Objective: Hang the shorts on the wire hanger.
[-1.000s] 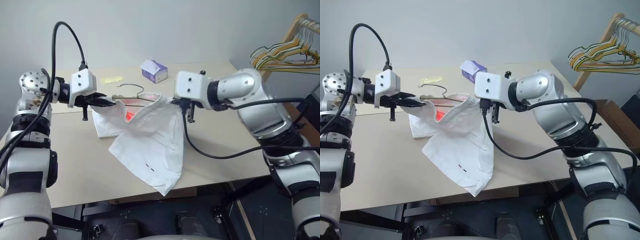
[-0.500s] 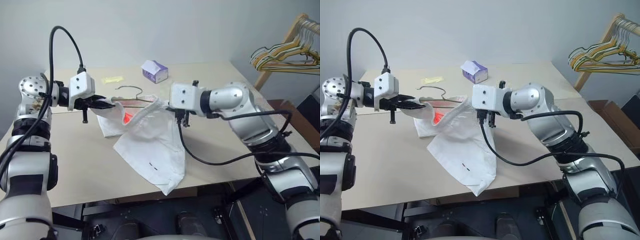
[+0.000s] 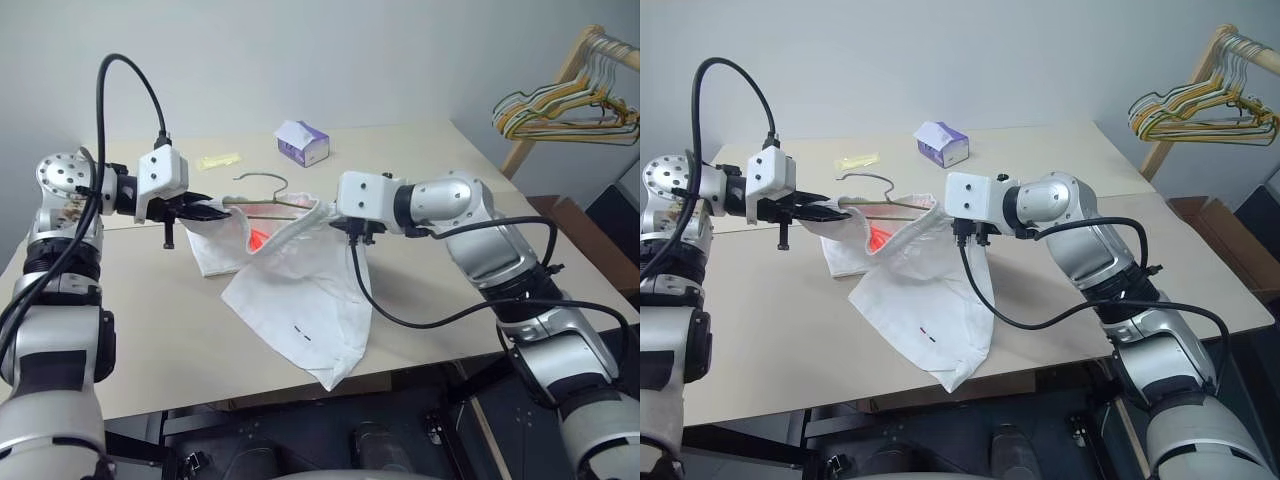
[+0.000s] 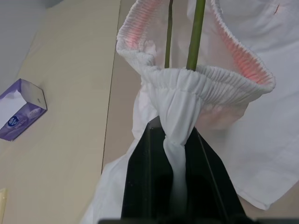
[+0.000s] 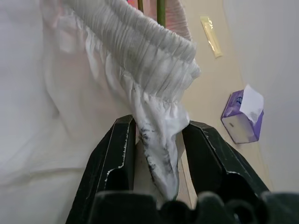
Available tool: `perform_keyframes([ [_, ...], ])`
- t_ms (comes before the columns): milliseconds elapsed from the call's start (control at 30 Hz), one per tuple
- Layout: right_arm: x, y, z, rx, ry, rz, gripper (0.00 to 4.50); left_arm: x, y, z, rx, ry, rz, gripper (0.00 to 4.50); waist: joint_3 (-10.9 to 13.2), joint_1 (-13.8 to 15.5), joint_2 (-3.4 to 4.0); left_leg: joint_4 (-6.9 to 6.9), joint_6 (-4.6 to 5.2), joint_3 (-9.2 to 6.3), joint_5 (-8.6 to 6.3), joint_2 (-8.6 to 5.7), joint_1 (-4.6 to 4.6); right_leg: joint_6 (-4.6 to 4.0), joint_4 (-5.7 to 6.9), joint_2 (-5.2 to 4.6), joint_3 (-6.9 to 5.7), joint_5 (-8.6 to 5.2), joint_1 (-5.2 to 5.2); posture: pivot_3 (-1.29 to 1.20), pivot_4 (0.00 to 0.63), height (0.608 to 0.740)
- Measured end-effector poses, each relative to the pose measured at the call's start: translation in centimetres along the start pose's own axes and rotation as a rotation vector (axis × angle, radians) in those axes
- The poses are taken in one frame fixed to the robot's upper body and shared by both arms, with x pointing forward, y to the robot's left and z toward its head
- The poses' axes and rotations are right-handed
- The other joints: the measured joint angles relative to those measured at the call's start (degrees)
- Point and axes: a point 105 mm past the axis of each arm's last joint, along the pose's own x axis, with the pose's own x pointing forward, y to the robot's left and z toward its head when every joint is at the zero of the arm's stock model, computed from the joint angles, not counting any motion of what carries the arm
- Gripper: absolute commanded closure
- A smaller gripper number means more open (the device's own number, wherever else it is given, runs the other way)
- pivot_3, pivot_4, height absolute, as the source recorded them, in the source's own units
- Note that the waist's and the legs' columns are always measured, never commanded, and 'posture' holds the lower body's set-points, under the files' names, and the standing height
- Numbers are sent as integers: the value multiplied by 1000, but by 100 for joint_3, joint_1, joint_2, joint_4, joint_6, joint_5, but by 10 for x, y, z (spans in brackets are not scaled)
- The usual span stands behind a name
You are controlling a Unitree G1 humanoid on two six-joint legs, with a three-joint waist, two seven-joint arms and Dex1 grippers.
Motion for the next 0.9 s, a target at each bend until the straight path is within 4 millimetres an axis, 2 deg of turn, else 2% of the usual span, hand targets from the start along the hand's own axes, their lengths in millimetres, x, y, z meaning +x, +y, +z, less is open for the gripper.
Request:
perform_keyframes([
  [133, 0, 1, 5, 39, -46, 30, 2523, 1, -2, 7, 21, -33, -29, 4500, 0, -15, 0, 0, 0, 0, 0, 0, 2, 0, 4, 0, 0, 0, 0, -49, 0, 740],
  [300, 8, 7, -4, 100, -38, 72, 2523, 1, -2, 16, 35, -77, -38, 4500, 0, -25, 0, 3, 0, -2, 0, 1, 3, 0, 11, 1, 1, 0, 0, -43, 0, 740],
  [400, 9, 11, -5, 128, -45, 109, 3095, 1, -2, 15, 35, -75, -39, 4500, 0, -24, 0, 3, 0, -2, 0, 0, 4, 0, 13, 0, 2, 0, 0, -41, 0, 740],
  [533, 8, 13, -6, 166, -45, 136, 4454, 2, -7, 8, 20, -63, -46, 4500, 0, -20, 0, 3, 0, -2, 0, 0, 3, 0, 13, 0, 1, 0, 0, -43, 0, 740],
  [633, 7, 13, -5, 175, -43, 138, 4454, 2, -6, 8, 33, -60, -34, 4500, 0, -17, 0, 3, 0, -2, 0, 0, 4, 0, 14, 0, 1, 0, 0, -47, 0, 740],
  [667, 7, 13, -5, 181, -44, 138, 4500, 2, -5, 7, 31, -59, -28, 4019, 0, -17, 0, 3, 0, -2, 0, 0, 3, 0, 14, 0, 1, 0, 0, -48, 0, 740],
  [733, 7, 14, -6, 190, -44, 140, 4500, 2, -4, 6, 21, -61, -8, 3621, 0, -19, 0, 4, 0, -2, 0, 0, 3, 0, 14, 0, 1, 0, -1, -53, 0, 740],
  [900, 4, 11, -8, 243, -43, 127, 4500, 2, 0, 3, -2, -64, 25, 2060, 0, -20, 0, 5, 0, -2, 0, 0, 3, 0, 15, 0, 1, 0, 0, -61, 0, 740],
])
